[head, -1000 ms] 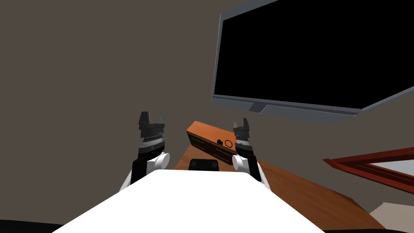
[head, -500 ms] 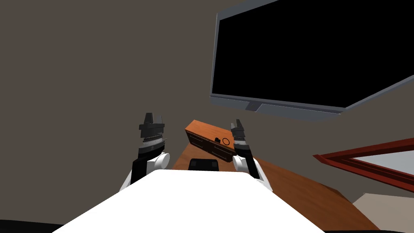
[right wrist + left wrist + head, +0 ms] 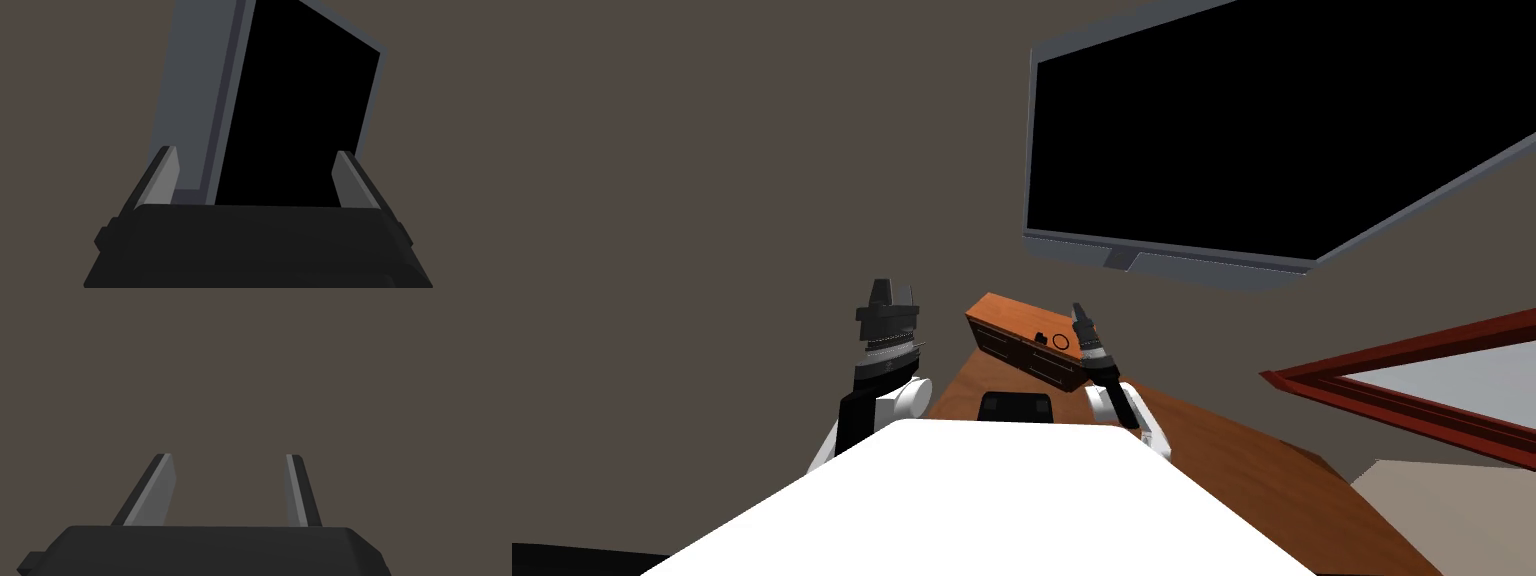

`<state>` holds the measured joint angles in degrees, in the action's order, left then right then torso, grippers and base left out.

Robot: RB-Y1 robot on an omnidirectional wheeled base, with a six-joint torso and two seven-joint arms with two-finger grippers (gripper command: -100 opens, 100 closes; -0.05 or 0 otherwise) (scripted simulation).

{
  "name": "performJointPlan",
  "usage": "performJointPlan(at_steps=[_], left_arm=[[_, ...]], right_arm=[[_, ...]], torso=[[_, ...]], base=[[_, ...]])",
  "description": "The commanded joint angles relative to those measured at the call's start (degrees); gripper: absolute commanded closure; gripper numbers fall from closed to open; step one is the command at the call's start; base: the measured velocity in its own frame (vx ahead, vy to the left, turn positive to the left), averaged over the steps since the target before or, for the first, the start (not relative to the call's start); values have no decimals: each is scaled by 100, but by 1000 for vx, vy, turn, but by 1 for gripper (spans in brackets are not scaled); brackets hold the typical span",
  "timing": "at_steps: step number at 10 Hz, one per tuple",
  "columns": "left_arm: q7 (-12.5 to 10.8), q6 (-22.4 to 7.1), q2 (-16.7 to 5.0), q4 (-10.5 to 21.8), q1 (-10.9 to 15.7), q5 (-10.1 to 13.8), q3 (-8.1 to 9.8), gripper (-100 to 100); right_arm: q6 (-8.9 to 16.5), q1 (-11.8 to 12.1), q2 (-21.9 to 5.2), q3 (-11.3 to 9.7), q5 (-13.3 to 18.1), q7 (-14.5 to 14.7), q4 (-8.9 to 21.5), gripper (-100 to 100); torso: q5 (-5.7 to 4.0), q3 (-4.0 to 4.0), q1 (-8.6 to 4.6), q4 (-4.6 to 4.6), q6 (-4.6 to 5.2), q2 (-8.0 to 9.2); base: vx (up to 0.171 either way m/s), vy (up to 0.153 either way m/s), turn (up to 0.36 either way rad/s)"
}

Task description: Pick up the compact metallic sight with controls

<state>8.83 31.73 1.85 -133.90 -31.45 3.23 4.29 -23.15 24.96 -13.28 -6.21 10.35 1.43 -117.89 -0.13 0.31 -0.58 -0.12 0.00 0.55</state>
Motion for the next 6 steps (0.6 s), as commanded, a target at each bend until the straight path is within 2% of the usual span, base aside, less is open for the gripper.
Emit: performJointPlan(at_steps=[1,2,4,5,6], left_arm=[[0,0,0,0,0,0,0,0],[0,0,0,0,0,0,0,0],[0,0,0,0,-1,0,0,0],[0,0,0,0,-1,0,0,0],[0,0,0,0,-1,0,0,0]], right_arm=[[-33,-108,-269,-124,259,110,286,-100],[-33,-108,-269,-124,259,110,357,-100],[-121,-285,-589,-309,593,263,808,-100],[-121,-285,-589,-309,593,263,890,-100],[-166,-380,-753,-411,762,343,1067,-100]], torso=[[0,0,0,0,0,0],[-1,0,-2,-1,0,-2],[4,-17,23,6,0,-31],[3,-17,14,6,-1,-31],[4,-19,22,6,0,-35]], base=[[-139,-157,36],[-65,-101,18],[-61,-95,38],[-53,-90,33],[-62,-92,61]])
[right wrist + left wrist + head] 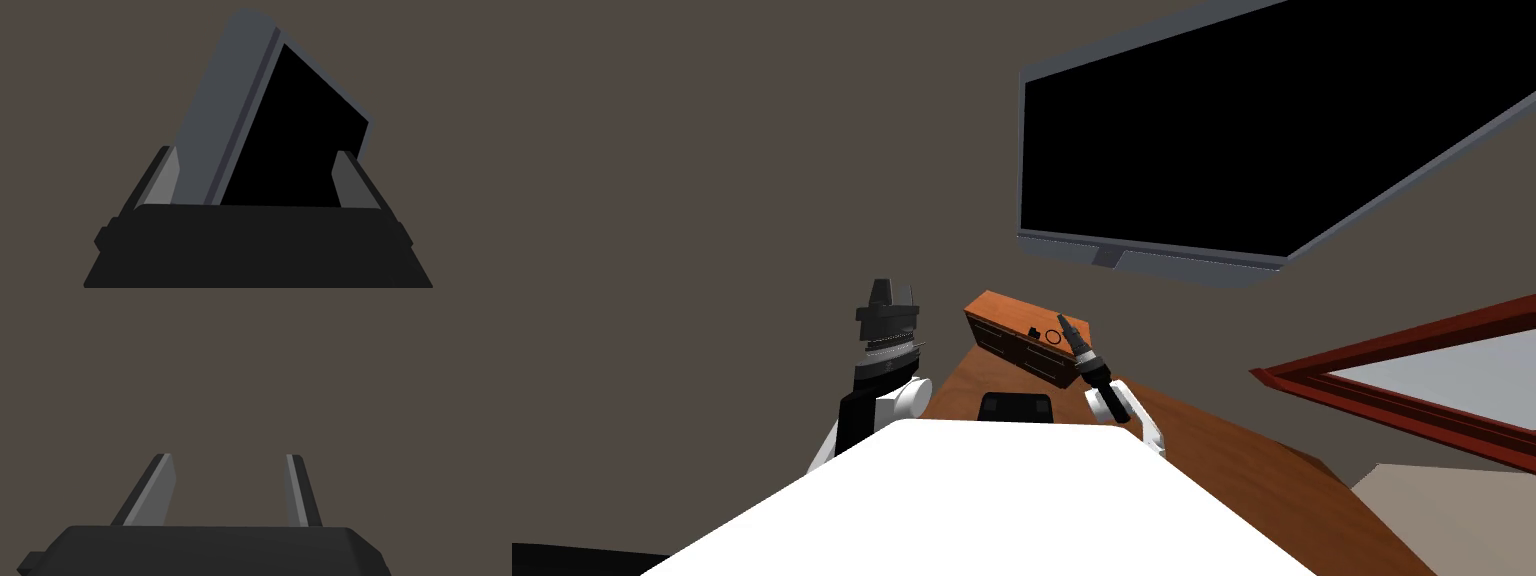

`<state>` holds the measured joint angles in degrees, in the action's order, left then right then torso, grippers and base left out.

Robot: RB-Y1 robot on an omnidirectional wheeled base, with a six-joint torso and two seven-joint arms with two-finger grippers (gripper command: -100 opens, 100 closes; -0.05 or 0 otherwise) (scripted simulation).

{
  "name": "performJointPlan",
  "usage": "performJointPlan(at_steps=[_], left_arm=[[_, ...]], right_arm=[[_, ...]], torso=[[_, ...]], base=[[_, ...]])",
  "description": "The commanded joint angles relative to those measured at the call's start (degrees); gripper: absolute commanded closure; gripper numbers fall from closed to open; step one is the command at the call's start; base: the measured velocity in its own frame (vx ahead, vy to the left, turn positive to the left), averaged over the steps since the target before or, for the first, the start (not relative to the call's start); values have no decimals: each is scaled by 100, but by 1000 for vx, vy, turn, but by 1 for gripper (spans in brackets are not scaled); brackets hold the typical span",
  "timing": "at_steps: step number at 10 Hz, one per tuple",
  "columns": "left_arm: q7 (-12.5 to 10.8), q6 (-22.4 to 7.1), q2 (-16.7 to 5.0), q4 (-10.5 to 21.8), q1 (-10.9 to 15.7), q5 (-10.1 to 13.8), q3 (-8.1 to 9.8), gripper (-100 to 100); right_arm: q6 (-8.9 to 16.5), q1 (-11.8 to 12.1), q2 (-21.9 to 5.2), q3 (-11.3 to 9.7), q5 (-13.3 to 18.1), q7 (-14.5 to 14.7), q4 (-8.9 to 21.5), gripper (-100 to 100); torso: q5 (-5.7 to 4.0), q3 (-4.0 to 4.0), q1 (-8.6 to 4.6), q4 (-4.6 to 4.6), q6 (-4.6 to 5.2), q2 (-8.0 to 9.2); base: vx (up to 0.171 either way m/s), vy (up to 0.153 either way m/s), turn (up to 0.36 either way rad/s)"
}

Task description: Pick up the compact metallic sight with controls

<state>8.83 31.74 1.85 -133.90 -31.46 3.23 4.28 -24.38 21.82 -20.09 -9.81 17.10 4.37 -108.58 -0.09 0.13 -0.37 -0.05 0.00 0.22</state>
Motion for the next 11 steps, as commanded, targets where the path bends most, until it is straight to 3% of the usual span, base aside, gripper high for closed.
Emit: performJointPlan(at_steps=[1,6,11], left_arm=[[0,0,0,0,0,0,0,0],[0,0,0,0,-1,0,0,0],[0,0,0,0,0,0,0,0]], right_arm=[[-44,-66,-72,-51,87,49,252,-100],[-190,-364,-567,-400,584,301,1104,-100],[-298,-569,-890,-670,894,474,1939,-100]], torso=[[0,0,0,0,0,0],[2,-5,12,2,2,-10],[4,-8,21,3,-1,-15]], base=[[-42,-66,27],[-37,-64,63],[-30,-44,79]])
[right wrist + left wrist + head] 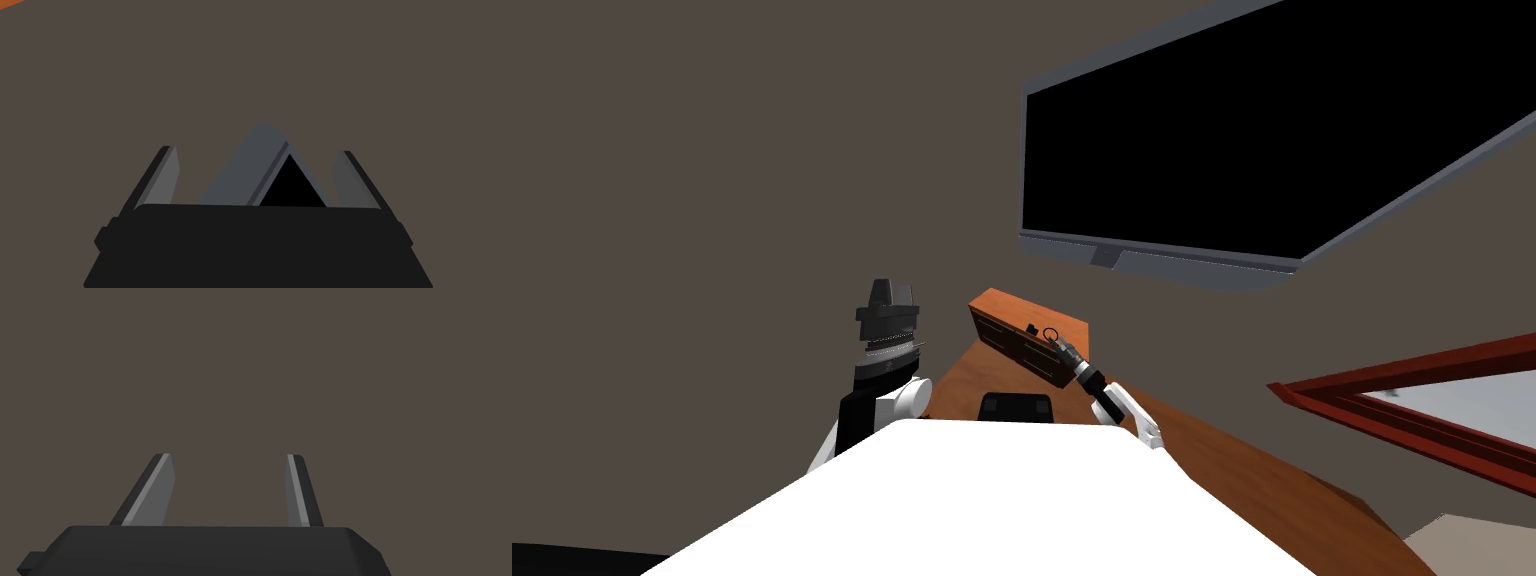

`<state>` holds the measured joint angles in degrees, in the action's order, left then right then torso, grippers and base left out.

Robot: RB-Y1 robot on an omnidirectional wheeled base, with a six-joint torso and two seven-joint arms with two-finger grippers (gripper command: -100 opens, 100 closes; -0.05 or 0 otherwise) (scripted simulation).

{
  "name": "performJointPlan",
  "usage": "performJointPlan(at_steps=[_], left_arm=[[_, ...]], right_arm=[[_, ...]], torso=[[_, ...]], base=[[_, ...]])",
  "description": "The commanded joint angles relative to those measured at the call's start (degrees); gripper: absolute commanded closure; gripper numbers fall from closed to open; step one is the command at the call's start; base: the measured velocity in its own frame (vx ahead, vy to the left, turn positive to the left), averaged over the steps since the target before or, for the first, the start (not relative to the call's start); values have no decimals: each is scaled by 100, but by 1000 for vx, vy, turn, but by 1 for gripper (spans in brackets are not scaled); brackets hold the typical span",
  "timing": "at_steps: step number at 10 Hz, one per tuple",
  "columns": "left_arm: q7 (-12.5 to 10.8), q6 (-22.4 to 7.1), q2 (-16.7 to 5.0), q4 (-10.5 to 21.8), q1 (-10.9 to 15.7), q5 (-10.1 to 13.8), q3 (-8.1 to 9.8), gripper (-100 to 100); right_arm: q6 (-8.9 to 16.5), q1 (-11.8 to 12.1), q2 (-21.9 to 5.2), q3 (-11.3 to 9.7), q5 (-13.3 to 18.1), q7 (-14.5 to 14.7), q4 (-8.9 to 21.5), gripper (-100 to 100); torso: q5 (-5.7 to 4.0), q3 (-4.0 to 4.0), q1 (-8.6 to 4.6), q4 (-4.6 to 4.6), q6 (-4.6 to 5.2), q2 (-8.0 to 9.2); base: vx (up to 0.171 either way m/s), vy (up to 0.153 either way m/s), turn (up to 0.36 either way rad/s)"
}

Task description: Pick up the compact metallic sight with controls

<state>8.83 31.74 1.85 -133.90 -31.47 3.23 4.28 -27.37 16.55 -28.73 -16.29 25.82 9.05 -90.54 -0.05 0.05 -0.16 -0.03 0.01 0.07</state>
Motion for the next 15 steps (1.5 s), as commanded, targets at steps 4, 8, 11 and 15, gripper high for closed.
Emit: performJointPlan(at_steps=[4,8,11,15], left_arm=[[0,0,0,0,0,0,0,0],[0,0,0,0,0,0,0,0],[0,0,0,0,0,0,0,0],[0,0,0,0,-1,0,0,0]], right_arm=[[-115,-244,-339,-320,303,180,737,-100],[-174,-343,-494,-477,431,265,1271,-100],[-291,-536,-803,-800,658,430,1861,-100],[-402,-722,-1107,-1126,843,584,2689,-100]], torso=[[2,-4,10,1,1,-7],[2,-3,10,1,1,-6],[3,-5,13,2,0,-10],[4,-9,17,3,1,-17]], base=[[-18,-25,84],[-14,-14,87],[-5,-3,166],[10,4,148]])
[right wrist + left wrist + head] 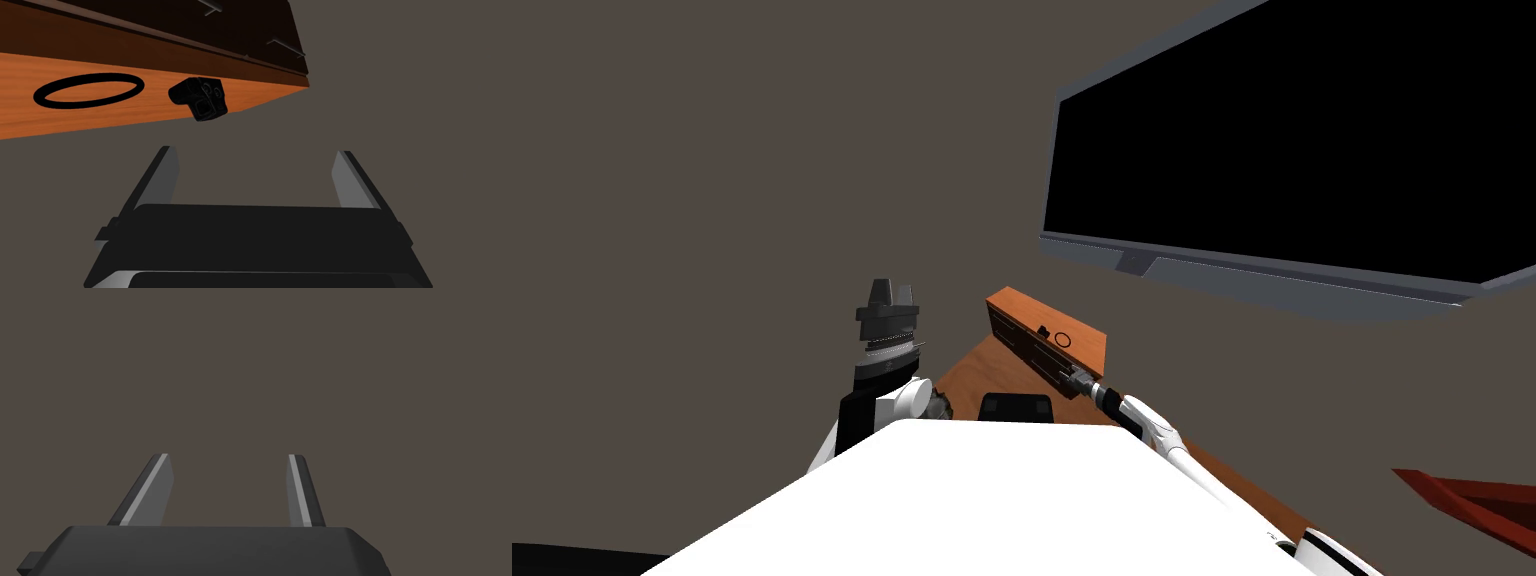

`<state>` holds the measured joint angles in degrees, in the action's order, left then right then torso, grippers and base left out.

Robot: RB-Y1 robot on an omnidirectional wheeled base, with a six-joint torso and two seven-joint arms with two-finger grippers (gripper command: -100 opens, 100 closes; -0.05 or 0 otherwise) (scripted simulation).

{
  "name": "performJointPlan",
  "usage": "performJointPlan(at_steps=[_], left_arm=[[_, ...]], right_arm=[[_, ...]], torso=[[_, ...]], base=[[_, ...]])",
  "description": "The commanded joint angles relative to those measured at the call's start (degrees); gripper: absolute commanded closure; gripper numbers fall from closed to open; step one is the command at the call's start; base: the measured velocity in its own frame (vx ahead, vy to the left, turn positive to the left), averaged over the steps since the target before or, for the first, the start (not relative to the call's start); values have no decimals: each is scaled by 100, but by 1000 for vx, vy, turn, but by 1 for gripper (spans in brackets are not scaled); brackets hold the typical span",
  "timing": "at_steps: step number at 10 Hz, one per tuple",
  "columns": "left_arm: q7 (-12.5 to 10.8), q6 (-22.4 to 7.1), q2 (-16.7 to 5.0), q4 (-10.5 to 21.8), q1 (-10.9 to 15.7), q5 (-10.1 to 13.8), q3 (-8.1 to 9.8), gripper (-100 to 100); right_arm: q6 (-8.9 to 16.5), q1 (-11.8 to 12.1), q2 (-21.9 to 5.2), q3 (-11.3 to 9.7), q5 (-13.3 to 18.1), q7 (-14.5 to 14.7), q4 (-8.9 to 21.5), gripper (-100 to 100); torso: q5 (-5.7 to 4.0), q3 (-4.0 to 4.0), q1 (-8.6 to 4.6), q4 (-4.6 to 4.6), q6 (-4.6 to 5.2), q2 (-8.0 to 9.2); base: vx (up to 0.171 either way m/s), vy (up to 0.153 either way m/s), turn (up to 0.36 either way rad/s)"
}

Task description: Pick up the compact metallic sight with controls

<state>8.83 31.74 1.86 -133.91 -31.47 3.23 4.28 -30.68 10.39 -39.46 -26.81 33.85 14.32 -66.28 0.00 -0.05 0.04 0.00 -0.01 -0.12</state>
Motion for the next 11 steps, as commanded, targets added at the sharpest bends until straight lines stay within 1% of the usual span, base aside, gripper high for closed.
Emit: performJointPlan(at_steps=[1,2,3,4,6,7,8,9,11], left_arm=[[0,0,0,0,0,0,0,0],[0,0,0,0,-1,0,0,0],[0,0,0,0,-1,0,1,0],[0,0,0,0,0,0,0,0],[0,0,0,0,-1,0,1,0],[0,0,0,0,-1,0,1,0],[0,0,0,0,0,0,0,0],[0,0,0,0,-1,0,1,0],[0,0,0,0,-1,0,1,0]], right_arm=[[-71,-106,-34,-75,41,57,286,-100],[-71,-106,-34,-75,41,57,402,-100],[-124,-196,-181,-236,118,129,600,-100],[-124,-196,-181,-236,118,129,680,-100],[-124,-196,-181,-236,118,129,782,-100],[-175,-286,-324,-394,185,198,993,-100],[-175,-286,-324,-394,185,198,1154,-100],[-224,-374,-459,-548,242,263,1318,-100],[-224,-374,-459,-548,242,263,1515,-100]], torso=[[0,0,0,0,0,0],[-1,-1,-1,1,3,-1],[-1,1,-2,0,5,2],[0,-1,1,0,-1,-2],[-1,0,-1,0,5,1],[-1,2,-1,0,5,5],[0,-1,2,0,-2,-2],[0,-3,2,2,5,-5],[0,-7,4,3,4,-11]], base=[[19,7,111],[10,1,-14],[20,14,210],[26,8,140],[7,2,-21],[23,16,232],[34,14,133],[47,25,216],[35,12,56]])
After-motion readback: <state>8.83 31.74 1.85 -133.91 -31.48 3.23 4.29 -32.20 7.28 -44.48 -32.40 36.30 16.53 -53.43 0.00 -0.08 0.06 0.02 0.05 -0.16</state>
